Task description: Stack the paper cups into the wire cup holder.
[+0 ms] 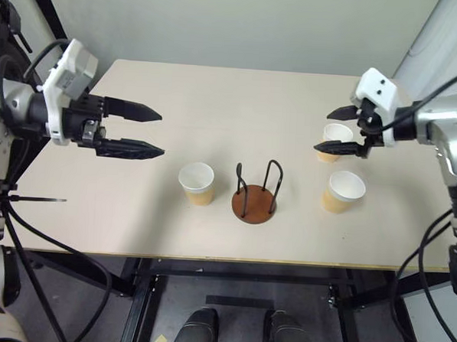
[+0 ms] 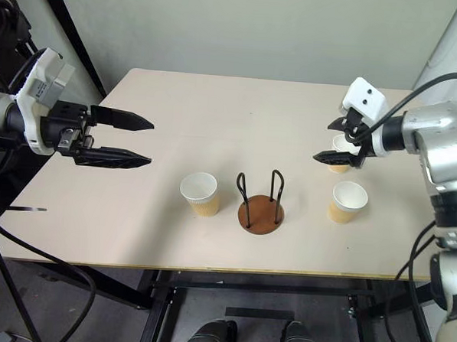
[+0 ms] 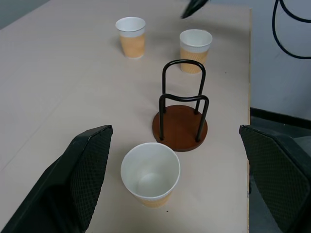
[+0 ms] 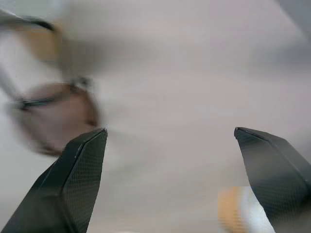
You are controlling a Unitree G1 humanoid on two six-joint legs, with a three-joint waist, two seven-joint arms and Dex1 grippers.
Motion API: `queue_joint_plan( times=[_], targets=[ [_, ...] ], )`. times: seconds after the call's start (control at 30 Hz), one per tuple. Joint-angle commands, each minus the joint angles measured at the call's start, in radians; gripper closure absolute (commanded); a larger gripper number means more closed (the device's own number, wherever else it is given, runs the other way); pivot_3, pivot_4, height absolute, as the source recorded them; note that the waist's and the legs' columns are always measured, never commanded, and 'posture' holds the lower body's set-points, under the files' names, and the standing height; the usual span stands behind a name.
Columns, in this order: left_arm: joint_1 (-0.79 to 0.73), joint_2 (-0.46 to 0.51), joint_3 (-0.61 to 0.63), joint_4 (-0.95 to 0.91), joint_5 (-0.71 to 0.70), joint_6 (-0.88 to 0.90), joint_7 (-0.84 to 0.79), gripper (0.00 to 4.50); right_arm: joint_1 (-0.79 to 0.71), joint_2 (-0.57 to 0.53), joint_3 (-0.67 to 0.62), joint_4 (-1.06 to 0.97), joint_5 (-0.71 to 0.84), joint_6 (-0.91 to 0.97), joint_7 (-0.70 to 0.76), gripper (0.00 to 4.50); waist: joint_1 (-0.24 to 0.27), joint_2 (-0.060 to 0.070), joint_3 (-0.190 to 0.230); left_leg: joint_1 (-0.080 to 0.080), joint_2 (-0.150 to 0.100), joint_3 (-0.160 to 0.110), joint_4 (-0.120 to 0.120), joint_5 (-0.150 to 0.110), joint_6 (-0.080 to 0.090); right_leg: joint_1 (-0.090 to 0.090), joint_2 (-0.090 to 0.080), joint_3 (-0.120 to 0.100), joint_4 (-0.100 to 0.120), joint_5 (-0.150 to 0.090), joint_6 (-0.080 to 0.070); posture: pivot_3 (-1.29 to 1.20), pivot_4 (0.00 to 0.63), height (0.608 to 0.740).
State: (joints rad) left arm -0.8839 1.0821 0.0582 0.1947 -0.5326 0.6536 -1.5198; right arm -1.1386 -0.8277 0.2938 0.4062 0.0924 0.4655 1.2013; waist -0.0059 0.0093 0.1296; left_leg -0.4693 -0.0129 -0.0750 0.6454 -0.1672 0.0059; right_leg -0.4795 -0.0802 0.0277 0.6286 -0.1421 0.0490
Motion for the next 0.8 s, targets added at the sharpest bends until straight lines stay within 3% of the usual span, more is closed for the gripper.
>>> queue_joint_plan(
  times=[0.03, 0.37, 0.8],
  targets=[
    [-0.028, 0.007, 0.009, -0.004, 0.007, -0.011, -0.003, 0.0, -0.083, 0.038, 0.039, 0.202, -0.109, -0.183, -0.005, 0.16, 0.0, 0.0, 0.0, -0.001, 0.0, 0.0, -0.001, 0.0, 0.0, -0.001, 0.0, 0.0, 0.0, 0.0, 0.0, 0.0, 0.15, 0.74],
    [-0.017, 0.021, 0.024, -0.019, 0.008, -0.002, 0.001, 0.0, -0.241, 0.152, 0.11, 0.684, -0.342, -0.502, -0.111, 0.16, 0.001, 0.001, 0.0, -0.003, 0.002, 0.0, -0.001, -0.005, -0.002, -0.003, 0.0, -0.002, -0.001, 0.0, 0.0, 0.0, 0.15, 0.74],
    [-0.003, 0.042, 0.026, -0.04, 0.005, -0.009, -0.019, 0.0, -0.275, 0.21, 0.136, 0.863, -0.525, -0.599, -0.237, 0.16, 0.0, 0.001, 0.0, -0.002, 0.004, 0.0, -0.001, -0.007, -0.006, -0.003, 0.0, -0.002, 0.0, 0.0, -0.001, 0.0, 0.15, 0.74]
  ],
)
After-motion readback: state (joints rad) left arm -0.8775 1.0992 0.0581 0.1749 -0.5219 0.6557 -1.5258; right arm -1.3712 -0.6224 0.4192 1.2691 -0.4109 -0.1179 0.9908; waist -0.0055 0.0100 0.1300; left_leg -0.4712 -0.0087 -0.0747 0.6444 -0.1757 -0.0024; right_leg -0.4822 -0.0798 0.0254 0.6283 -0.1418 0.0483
